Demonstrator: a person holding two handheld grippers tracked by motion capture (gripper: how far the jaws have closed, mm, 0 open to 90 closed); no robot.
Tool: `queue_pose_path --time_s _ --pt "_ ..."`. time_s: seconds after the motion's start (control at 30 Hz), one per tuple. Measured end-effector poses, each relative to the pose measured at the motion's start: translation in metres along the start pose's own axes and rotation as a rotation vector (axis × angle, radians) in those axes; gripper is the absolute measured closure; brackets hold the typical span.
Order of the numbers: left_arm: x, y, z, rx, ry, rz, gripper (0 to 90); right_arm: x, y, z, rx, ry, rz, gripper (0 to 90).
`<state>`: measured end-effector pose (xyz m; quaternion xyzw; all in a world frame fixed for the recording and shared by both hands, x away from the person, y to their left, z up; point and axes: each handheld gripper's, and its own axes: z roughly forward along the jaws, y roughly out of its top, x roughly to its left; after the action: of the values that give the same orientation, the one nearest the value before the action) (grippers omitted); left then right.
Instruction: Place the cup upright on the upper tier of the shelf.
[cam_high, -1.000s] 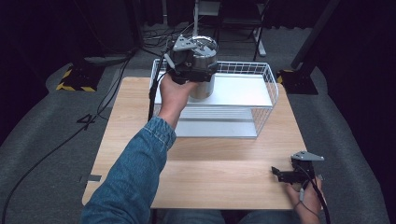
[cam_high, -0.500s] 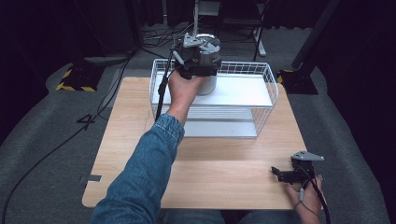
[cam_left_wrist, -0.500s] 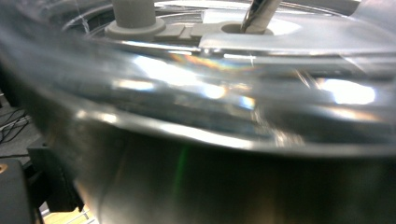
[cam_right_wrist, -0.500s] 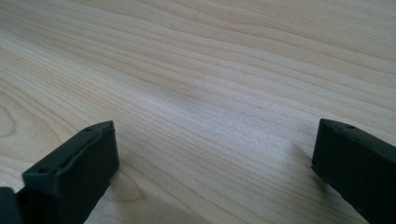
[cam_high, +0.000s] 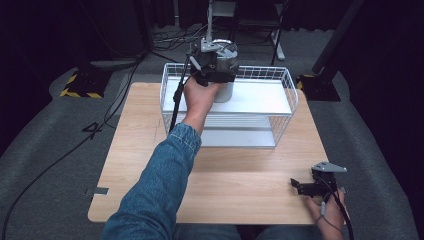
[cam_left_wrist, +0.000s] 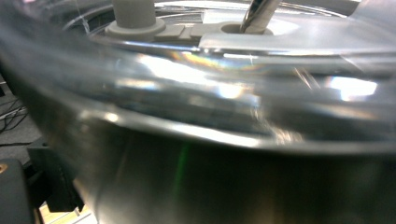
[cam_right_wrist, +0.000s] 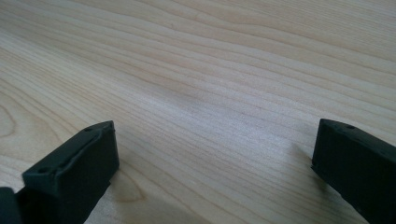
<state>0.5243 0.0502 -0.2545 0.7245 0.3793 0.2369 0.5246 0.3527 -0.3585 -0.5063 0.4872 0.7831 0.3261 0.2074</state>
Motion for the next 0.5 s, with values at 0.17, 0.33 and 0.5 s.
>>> queue_pose_path --time_s 0.17,0.33,0.5 --pt "-0.0022 -0.0014 0.0012 -0.007 -0.001 0.016 3.3 0.0001 0.0 0.0 0.0 -0.001 0.002 0.6" --pt "-0.002 -0.0028 0.0015 -0.017 0.001 0.014 3.2 0.0 0.0 0.0 0.0 0.0 0.0 0.5" --pt "-0.0008 -0.0027 0.0017 -0.02 -0.002 0.009 2.4 0.0 0.0 0.0 0.0 0.0 0.0 0.5"
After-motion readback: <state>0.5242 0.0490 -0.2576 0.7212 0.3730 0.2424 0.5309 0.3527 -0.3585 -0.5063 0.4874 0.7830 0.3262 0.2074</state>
